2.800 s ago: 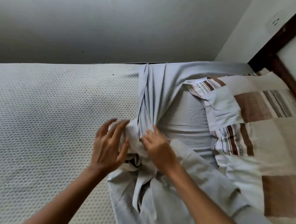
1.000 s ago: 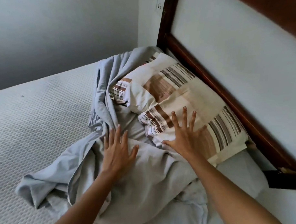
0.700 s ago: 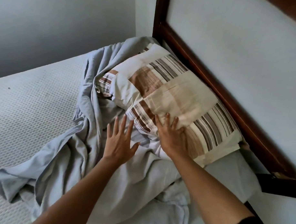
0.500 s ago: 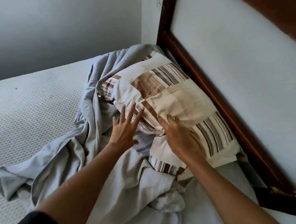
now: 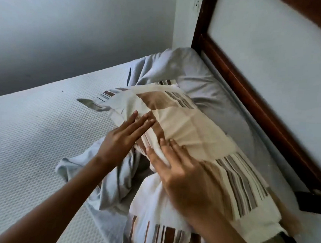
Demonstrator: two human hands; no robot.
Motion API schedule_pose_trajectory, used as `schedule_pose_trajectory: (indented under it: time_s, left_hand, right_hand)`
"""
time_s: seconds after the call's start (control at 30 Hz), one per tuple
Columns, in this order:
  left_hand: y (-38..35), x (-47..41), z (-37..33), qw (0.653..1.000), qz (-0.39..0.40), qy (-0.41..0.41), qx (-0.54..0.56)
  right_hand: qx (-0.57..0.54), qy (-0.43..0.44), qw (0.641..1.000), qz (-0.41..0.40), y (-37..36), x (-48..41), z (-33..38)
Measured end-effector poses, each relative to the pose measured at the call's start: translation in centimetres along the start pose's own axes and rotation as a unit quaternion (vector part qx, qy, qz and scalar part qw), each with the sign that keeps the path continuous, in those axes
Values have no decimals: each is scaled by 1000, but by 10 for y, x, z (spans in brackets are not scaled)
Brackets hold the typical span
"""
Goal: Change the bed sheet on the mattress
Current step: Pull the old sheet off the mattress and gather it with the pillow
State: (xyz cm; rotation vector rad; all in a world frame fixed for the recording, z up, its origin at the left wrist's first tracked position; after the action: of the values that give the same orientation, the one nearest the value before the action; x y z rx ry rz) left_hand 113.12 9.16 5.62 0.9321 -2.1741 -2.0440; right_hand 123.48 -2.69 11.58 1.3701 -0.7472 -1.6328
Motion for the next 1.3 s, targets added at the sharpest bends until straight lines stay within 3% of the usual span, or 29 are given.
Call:
schedule_pose_trajectory:
  time_s: [0.17, 0.3, 0.4, 0.5, 0.6, 0.7, 0.83, 0.93, 1.0, 1.23, 1.3]
  left_hand:
    - [4, 155, 3, 994, 107, 24, 12]
    - [-23, 206, 21, 973, 228, 31, 19]
    - [-23, 193, 28, 976, 215, 41, 4]
    - [-12, 175, 30, 986, 136, 97, 16]
    - [-1, 139, 30, 991, 29, 119, 51]
    - [-6, 81, 22, 993, 0, 105, 44]
    - [-52, -6, -8, 995, 82, 51, 10]
    - [-101, -57, -32, 989, 149, 8, 9]
    - [-136, -81, -44, 979, 203, 3, 17]
    - [-263, -138, -69, 939, 343, 30, 1]
    - [-291, -147, -81, 932, 361, 22, -1]
  right_hand:
    - [-36, -6, 998, 50, -79, 101, 115]
    - [3, 34, 990, 139, -141, 144, 144]
    - [-40, 31, 978, 202, -152, 134, 136]
    - [-123, 34, 978, 163, -134, 119, 119]
    - [-135, -33, 987, 75, -111, 93, 66]
    - [-69, -208, 975, 41, -106, 73, -18]
    - [48, -345, 930, 121, -119, 79, -134]
    - [115, -358, 898, 230, -136, 91, -201]
    - [155, -372, 879, 256, -144, 94, -240]
    - [91, -641, 737, 193, -171, 133, -368]
    - [76, -673, 720, 150, -179, 145, -392]
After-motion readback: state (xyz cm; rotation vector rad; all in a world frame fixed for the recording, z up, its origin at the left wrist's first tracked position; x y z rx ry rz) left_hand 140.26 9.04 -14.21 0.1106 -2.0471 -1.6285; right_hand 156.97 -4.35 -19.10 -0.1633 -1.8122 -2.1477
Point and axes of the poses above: each hand's wrist, its own x-axis away from the middle knuckle, its own y-axis out of the back of the hand, z = x × y, the point moved 6 cm from there along -x, towards the middle knuckle, and after that the axes turned 8 degrees about -y, right-handed, at the moved point
